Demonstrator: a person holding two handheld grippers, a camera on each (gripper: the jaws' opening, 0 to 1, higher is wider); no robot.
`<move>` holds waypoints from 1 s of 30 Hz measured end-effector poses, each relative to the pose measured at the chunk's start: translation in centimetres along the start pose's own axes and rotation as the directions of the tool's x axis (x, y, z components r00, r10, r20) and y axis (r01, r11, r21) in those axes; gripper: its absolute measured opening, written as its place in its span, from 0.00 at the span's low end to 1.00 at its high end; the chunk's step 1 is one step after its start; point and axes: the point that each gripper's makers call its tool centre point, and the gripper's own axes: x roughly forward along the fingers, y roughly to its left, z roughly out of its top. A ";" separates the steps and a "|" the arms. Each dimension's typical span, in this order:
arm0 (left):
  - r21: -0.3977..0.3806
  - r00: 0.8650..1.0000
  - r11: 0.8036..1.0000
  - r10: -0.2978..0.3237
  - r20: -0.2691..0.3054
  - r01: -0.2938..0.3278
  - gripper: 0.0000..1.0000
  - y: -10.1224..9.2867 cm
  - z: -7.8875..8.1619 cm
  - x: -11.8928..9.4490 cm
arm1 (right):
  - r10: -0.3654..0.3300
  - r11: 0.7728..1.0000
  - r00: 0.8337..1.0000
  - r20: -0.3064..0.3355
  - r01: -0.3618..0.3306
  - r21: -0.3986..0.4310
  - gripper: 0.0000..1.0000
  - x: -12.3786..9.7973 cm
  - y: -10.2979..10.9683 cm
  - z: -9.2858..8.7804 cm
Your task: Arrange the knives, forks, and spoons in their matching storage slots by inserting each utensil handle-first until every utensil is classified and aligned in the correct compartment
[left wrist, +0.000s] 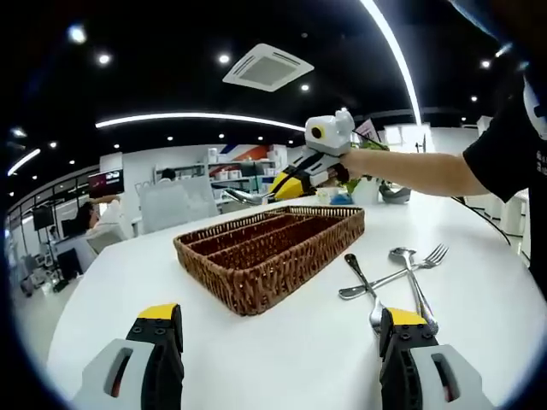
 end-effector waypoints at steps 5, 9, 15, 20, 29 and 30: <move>-0.013 1.000 1.000 0.003 0.012 -0.003 1.00 0.3 0.2 -0.1 | 0.009 1.000 1.000 0.000 -0.009 -0.004 0.00 1.3 -1.6 -0.3; -0.019 1.000 1.000 0.001 0.011 0.000 1.00 0.4 0.1 0.0 | 0.010 1.000 1.000 -0.004 -0.010 -0.016 0.00 1.9 -2.7 -0.9; -0.031 1.000 1.000 -0.005 0.018 0.005 1.00 0.5 0.3 0.0 | 0.001 1.000 1.000 -0.004 -0.001 -0.031 0.00 3.1 -4.9 -2.2; -0.033 1.000 0.999 -0.007 0.020 0.007 1.00 0.5 0.3 -0.1 | 0.021 0.998 0.999 -0.037 -0.023 -0.052 0.00 4.4 -5.7 -2.9; -0.042 1.000 0.999 -0.002 0.021 0.003 1.00 0.5 0.1 -0.2 | 0.022 0.999 0.998 -0.054 -0.025 -0.045 0.00 5.0 -7.3 -4.6; -0.043 1.000 0.999 -0.002 0.020 0.003 1.00 0.5 0.1 -0.2 | 0.024 0.999 0.998 -0.056 -0.026 -0.045 0.00 5.0 -7.4 -4.7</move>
